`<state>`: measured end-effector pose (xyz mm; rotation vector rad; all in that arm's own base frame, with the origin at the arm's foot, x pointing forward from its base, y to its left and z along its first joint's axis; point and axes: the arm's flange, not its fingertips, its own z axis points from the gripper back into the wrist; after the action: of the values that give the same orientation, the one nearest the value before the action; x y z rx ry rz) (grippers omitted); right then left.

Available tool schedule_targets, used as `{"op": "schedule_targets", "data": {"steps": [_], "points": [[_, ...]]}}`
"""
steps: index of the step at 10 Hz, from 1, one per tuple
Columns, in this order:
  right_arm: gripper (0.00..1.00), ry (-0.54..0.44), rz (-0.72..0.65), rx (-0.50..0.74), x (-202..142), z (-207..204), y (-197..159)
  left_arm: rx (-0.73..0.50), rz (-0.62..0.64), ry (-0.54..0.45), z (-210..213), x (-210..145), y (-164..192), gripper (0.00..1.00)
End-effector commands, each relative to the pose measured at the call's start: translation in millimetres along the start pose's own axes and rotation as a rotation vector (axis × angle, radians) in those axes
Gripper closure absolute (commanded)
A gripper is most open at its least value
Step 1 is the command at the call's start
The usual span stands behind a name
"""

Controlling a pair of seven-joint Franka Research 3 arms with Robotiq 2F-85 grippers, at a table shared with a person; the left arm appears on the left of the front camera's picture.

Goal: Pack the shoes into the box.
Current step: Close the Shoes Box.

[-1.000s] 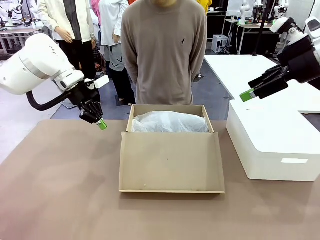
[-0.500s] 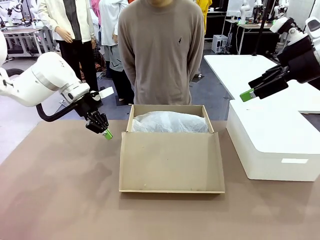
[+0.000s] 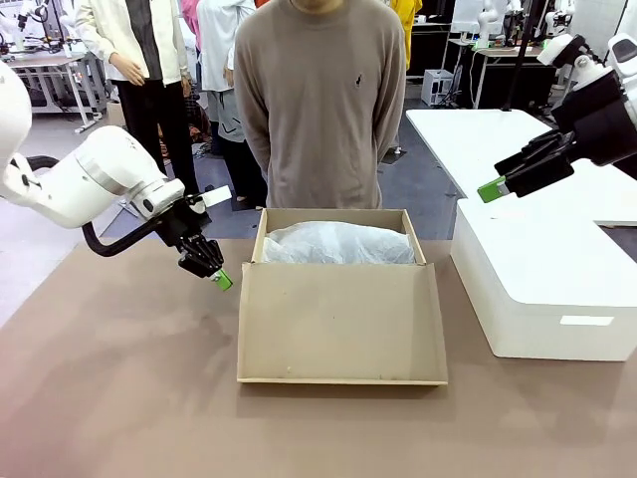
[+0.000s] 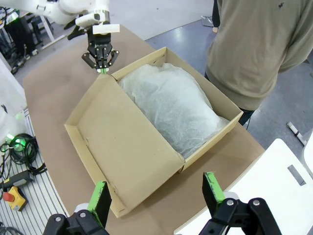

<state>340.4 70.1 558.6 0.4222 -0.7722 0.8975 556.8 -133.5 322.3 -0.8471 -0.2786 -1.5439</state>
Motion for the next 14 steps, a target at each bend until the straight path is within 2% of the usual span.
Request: {"op": "schedule_targets", "data": {"steps": [1, 14], "points": [[0.00, -0.004, -0.001, 0.000, -0.1, -0.4, -1.1, -0.026, -0.029, -0.045, -7.0, -0.1, 5.0, 1.00], [0.00, -0.004, -0.001, 0.000, -0.1, -0.4, -1.1, -0.147, -0.021, -0.114, -61.8, 0.6, 9.8, 1.00]]}}
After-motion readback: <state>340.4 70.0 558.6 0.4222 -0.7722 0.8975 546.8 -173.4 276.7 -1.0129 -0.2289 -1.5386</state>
